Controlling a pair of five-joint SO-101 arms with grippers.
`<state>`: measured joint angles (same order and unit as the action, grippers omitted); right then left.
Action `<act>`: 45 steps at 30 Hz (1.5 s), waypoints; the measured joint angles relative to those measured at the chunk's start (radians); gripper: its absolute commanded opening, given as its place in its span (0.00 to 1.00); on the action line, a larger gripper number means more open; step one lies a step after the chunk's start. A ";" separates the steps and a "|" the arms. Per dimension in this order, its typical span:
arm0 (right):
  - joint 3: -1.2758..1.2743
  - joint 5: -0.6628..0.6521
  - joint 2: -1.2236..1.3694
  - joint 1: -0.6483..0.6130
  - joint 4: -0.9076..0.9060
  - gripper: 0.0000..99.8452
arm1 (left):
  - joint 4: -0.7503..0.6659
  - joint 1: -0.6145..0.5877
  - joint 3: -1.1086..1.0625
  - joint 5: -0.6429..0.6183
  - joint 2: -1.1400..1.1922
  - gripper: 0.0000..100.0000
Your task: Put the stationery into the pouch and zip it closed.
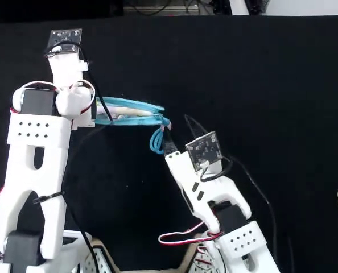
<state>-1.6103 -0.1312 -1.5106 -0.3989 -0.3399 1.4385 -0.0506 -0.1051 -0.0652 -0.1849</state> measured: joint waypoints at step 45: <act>0.123 0.048 0.391 0.009 0.247 0.01 | 0.000 0.000 -0.006 0.000 0.000 0.03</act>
<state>-1.4876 -0.0836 -1.1193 -0.3897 -0.0928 1.4385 -0.0506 -0.1112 -0.0652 -0.1849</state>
